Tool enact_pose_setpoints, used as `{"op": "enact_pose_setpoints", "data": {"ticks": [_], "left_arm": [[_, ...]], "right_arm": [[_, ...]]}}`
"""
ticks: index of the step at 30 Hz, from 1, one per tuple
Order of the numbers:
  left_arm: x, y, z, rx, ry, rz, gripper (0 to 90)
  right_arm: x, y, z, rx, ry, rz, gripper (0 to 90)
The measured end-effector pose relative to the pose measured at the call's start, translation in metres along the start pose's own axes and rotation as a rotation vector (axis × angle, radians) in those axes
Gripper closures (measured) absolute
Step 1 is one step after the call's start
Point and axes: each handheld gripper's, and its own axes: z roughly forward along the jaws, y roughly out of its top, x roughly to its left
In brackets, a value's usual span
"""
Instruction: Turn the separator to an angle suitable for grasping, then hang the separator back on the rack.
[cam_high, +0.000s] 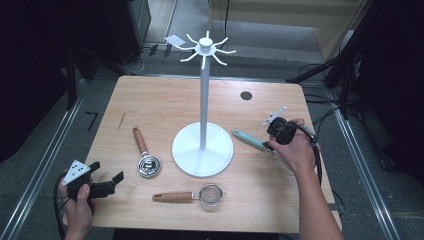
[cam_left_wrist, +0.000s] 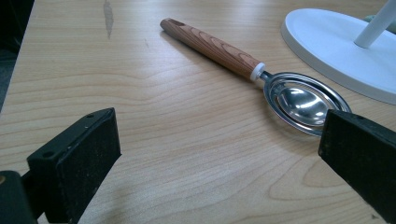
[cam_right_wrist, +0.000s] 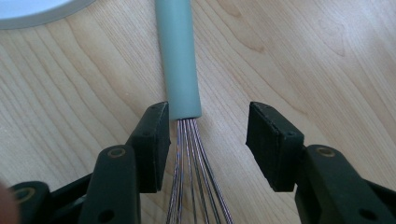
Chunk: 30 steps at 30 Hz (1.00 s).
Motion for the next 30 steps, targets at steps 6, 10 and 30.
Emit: {"op": "enact_pose_setpoints", "data": {"ticks": [6, 10, 30], "left_arm": [[0.000, 0.000, 0.000, -0.001, -0.002, 0.000, 0.0], [0.000, 0.000, 0.000, -0.001, -0.003, -0.001, 0.0], [0.000, 0.000, 0.000, 0.004, -0.002, -0.002, 0.0]], "right_arm": [[0.000, 0.005, 0.008, 0.043, -0.004, -0.020, 51.6], [-0.002, 0.007, 0.009, 0.046, -0.001, -0.021, 52.3], [0.004, 0.017, 0.021, 0.100, 0.023, -0.059, 60.1]]}}
